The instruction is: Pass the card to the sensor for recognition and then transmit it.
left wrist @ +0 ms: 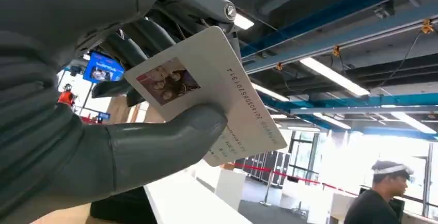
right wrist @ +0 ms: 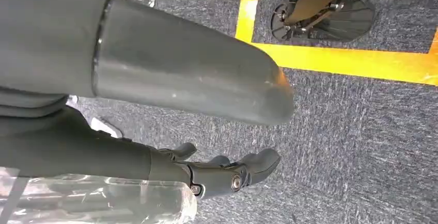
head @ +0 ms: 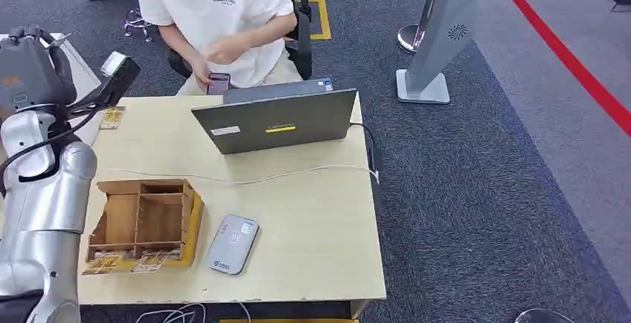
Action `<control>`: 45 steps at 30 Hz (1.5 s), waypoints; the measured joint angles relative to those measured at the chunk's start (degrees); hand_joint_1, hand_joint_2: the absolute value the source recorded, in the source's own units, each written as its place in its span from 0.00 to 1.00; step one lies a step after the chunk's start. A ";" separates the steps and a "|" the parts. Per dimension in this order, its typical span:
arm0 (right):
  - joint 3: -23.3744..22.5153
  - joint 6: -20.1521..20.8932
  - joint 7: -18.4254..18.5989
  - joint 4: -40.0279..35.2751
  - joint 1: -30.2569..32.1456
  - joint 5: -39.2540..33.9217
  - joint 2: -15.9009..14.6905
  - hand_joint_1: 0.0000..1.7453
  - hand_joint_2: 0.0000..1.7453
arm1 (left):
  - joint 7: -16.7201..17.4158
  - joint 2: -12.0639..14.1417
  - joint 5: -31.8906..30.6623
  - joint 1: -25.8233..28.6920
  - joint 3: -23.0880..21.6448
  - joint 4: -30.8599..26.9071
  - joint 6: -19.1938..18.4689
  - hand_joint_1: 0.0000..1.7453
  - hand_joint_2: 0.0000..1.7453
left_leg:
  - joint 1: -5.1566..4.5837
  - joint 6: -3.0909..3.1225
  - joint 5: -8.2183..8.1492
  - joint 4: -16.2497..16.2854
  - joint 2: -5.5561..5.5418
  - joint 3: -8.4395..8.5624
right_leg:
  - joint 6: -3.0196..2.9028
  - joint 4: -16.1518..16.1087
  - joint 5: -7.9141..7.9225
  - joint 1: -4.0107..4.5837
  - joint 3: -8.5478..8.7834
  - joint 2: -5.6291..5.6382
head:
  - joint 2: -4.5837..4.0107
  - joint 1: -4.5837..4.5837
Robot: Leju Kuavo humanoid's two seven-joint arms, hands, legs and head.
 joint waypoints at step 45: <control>-7.52 -1.92 -2.86 0.02 0.36 -1.73 0.48 0.00 0.00 | -1.51 -4.50 -0.92 49.57 -15.58 -27.01 2.47 1.00 1.00 | -0.01 0.00 -0.35 -0.02 0.38 0.14 | 0.07 -0.05 -0.20 -0.03 0.08 0.29 | 0.00 0.00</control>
